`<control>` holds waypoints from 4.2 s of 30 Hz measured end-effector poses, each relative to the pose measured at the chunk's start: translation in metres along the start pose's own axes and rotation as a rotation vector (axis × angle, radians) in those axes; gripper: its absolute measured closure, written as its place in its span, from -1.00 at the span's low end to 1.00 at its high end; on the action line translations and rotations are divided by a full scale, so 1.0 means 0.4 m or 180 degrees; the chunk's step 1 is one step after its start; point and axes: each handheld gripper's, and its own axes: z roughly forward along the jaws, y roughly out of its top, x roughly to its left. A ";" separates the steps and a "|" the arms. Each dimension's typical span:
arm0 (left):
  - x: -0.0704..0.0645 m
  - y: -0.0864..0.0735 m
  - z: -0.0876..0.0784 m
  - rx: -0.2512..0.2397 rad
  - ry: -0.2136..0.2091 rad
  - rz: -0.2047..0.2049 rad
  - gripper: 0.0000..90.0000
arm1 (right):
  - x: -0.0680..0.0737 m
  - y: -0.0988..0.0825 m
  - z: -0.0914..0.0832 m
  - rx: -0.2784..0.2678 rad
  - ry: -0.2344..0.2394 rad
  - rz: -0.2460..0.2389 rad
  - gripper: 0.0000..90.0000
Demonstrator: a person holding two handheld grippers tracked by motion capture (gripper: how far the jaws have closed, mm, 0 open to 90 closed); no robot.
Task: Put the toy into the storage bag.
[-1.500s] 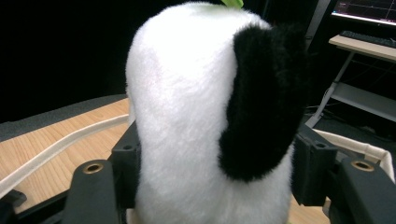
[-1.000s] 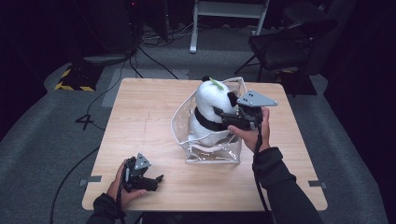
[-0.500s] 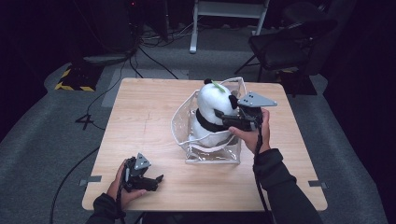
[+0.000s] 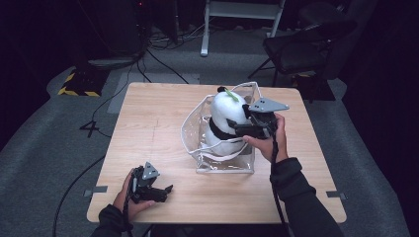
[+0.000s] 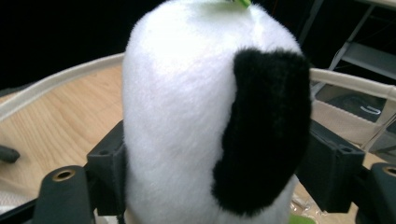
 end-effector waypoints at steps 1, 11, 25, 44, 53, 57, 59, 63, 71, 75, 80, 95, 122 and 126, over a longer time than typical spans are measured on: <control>0.000 0.000 0.000 0.0000 0.0000 0.0000 -0.84 | 0.001 0.000 0.001 0.0013 0.0001 -0.0002 -0.52; 0.000 0.000 0.000 0.0001 0.0003 0.0009 -0.84 | 0.012 0.000 0.005 0.0061 -0.0045 -0.0084 -0.58; 0.000 0.000 0.000 -0.0001 0.0000 -0.0001 -0.84 | 0.017 0.000 0.016 0.0186 -0.0076 -0.0099 -0.67; 0.000 0.000 0.000 0.0000 0.0000 0.0001 -0.84 | 0.033 0.001 0.025 0.0325 -0.0189 -0.0128 -0.68; 0.000 0.000 0.000 -0.0005 0.0004 0.0002 -0.84 | 0.040 0.008 0.019 0.0357 -0.0171 -0.0213 -0.56; 0.000 0.000 0.000 -0.0002 0.0009 0.0010 -0.84 | 0.042 0.016 0.008 0.0271 -0.0168 -0.0216 -0.57; -0.001 0.000 0.000 -0.0004 0.0003 -0.0008 -0.84 | 0.040 0.017 0.007 0.0276 -0.0162 -0.0216 -0.56; 0.000 0.000 0.000 -0.0003 0.0005 -0.0001 -0.84 | 0.037 0.015 0.006 0.0271 -0.0151 -0.0190 -0.55; 0.000 0.000 0.000 -0.0001 0.0008 0.0012 -0.84 | 0.030 0.013 0.000 0.0247 -0.0094 -0.0174 -0.53; 0.000 0.000 0.000 -0.0003 0.0005 -0.0001 -0.84 | 0.024 0.012 -0.007 0.0224 -0.0074 -0.0162 -0.52; 0.000 0.000 0.000 -0.0003 0.0004 -0.0001 -0.84 | 0.018 0.014 -0.023 0.0179 -0.0070 -0.0188 -0.52; 0.000 0.000 0.000 -0.0004 0.0004 0.0000 -0.84 | -0.024 0.008 -0.067 0.0143 -0.0160 -0.0165 -0.50; 0.000 0.000 0.000 -0.0004 0.0003 -0.0001 -0.84 | -0.103 -0.014 -0.129 0.0110 -0.0436 -0.0039 -0.50; 0.000 0.000 0.000 -0.0003 0.0004 -0.0002 -0.84 | -0.112 -0.024 -0.133 0.0123 -0.0463 -0.0019 -0.50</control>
